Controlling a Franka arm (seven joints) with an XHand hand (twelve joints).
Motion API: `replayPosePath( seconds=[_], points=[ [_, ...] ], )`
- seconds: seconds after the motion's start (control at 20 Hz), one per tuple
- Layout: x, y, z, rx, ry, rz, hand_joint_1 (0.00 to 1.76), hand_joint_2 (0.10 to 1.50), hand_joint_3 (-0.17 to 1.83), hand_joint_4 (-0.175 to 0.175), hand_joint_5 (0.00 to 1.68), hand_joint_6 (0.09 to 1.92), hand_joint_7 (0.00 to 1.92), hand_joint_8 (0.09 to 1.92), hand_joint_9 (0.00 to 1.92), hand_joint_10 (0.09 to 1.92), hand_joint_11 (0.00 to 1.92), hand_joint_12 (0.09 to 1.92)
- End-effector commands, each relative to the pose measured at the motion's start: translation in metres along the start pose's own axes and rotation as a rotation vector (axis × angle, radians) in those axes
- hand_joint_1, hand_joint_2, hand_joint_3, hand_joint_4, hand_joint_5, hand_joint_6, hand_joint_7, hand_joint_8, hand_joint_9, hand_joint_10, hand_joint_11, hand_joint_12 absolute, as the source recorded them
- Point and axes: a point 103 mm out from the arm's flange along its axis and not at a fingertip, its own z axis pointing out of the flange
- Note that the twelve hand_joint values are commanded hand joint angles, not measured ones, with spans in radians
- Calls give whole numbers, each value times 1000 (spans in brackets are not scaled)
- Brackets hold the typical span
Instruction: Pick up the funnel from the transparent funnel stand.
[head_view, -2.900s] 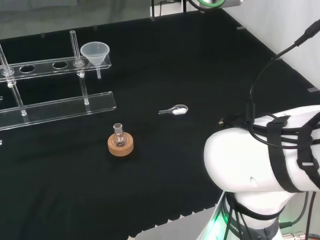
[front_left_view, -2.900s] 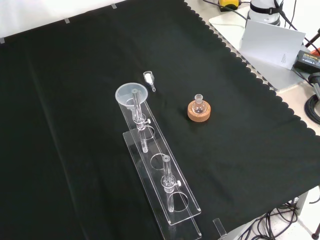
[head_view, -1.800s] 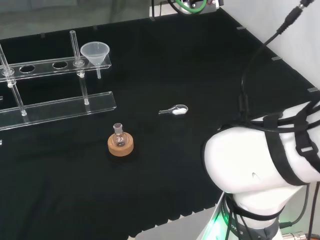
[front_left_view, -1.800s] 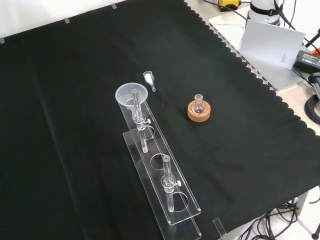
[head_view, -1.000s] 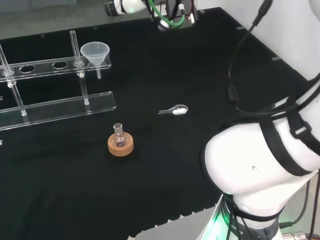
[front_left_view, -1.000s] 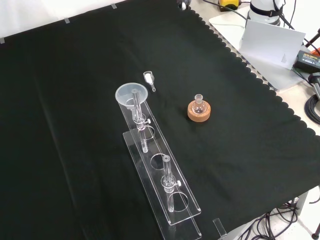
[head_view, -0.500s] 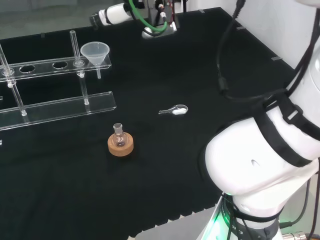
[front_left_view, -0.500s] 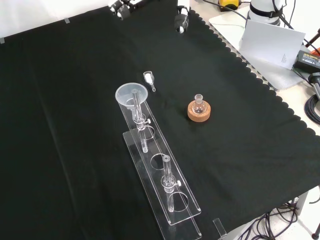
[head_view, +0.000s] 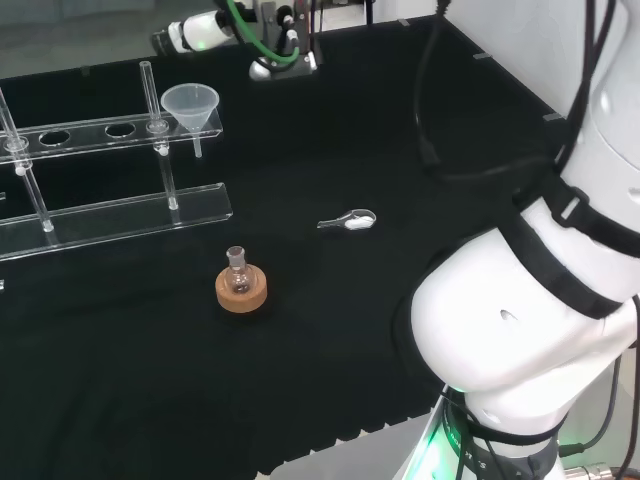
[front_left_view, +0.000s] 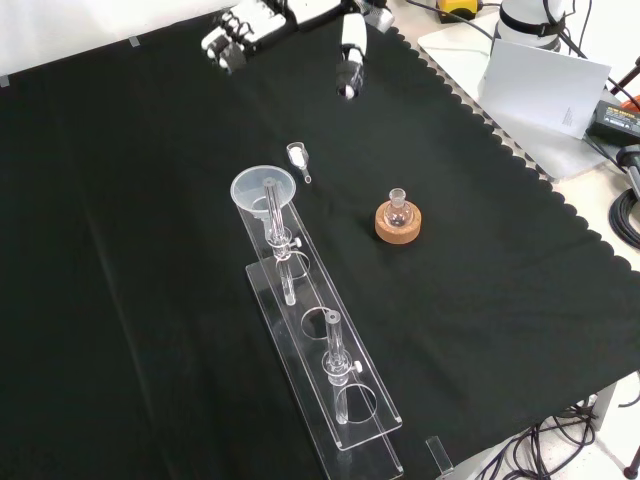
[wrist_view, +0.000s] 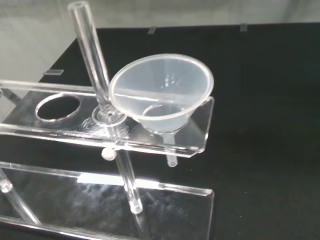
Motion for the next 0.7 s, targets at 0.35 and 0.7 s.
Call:
replayPosePath(
  seconds=[0.35,0.7],
  points=[
    [19,27,27,60,-29,4,262,711,14,45,0,87,0,87,0,87,0,289],
    [-5,29,32,88,-33,-6,253,690,1,49,0,87,0,87,0,87,0,87]
  ],
)
